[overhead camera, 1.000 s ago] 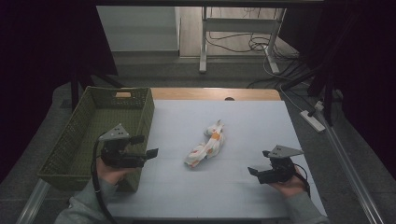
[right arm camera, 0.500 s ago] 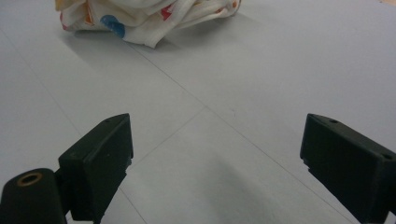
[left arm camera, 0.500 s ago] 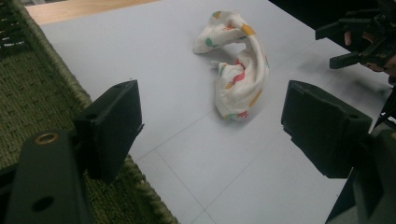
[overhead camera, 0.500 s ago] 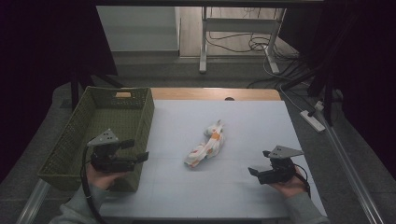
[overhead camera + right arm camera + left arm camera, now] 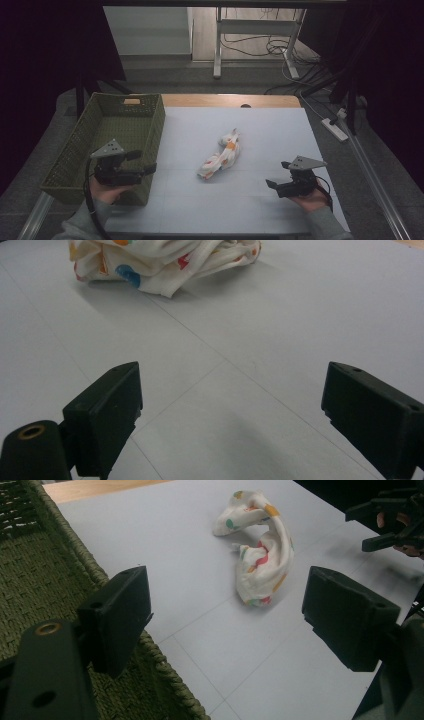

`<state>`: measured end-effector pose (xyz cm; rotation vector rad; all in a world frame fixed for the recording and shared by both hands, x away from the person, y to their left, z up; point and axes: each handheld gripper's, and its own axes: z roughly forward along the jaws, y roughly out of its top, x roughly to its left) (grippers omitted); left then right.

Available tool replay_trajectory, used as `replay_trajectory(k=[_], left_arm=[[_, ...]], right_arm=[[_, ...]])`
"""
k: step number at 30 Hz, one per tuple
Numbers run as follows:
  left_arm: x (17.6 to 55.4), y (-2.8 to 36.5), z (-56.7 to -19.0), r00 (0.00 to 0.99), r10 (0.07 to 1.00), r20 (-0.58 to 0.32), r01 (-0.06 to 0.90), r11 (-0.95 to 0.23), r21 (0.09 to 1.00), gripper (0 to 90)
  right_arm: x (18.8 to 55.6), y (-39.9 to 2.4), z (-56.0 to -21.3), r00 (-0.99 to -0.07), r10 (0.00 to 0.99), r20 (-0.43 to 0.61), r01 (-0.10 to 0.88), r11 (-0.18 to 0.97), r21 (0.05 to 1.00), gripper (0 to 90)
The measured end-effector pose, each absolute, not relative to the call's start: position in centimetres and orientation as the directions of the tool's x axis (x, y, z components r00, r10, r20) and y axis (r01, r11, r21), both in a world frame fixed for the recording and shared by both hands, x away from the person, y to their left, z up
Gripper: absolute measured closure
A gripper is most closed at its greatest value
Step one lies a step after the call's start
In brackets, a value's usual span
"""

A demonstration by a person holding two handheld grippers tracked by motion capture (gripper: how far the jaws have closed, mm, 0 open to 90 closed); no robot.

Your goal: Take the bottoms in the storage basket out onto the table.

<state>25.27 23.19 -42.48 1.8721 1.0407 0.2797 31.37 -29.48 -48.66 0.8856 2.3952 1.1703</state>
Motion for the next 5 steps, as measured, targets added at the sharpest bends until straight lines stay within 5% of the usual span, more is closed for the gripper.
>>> replay_trajectory(k=[5], left_arm=[[25.33, 23.09, -42.54, 0.612, 0.758, -0.224, 0.543, -0.197, 0.816, 19.1]], right_arm=[[31.33, -29.62, -48.6, -0.751, 0.66, -0.022, 0.385, 0.464, 0.798, 9.8]])
